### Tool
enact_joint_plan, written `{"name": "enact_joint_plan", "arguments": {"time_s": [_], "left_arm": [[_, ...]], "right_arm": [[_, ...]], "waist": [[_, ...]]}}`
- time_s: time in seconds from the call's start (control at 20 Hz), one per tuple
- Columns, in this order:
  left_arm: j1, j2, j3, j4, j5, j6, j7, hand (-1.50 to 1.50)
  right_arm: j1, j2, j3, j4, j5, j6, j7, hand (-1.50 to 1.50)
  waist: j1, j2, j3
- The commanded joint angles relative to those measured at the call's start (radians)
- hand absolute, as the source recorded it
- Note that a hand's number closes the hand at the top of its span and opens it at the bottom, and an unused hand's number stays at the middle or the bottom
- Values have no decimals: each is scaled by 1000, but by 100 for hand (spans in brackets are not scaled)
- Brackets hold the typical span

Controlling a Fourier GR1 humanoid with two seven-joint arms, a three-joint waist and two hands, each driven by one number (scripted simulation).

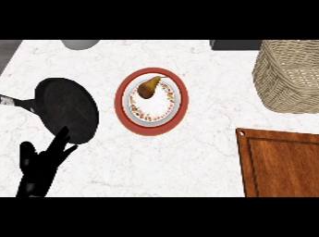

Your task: Pick the croissant from the cutting board and place it in the basket

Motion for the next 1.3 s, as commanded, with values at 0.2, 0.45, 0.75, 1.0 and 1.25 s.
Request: {"name": "enact_joint_plan", "arguments": {"time_s": [0.2, 0.45, 0.75, 1.0, 1.25], "left_arm": [[-1, -13, -3, 67, -12, -13, 23, 0], [21, -58, -53, 28, -62, 34, 35, 0], [11, -57, -43, 58, -66, 17, 21, 0], [7, -5, 12, 61, -29, -24, 29, 0], [5, -32, -4, 73, -50, -14, 12, 0]], "right_arm": [[-125, -184, -57, 332, 2, -25, -94, 150], [-121, -248, -69, 574, 39, -91, -303, 150], [-232, -286, -54, 809, 42, -153, -380, 150], [-206, -226, -136, 944, -28, -233, -454, 150], [-209, -284, -152, 1151, -29, -283, -640, 150]], "waist": [[11, 11, -6], [19, 15, -5], [21, 14, -6], [19, 15, -5], [23, 16, -5]]}}
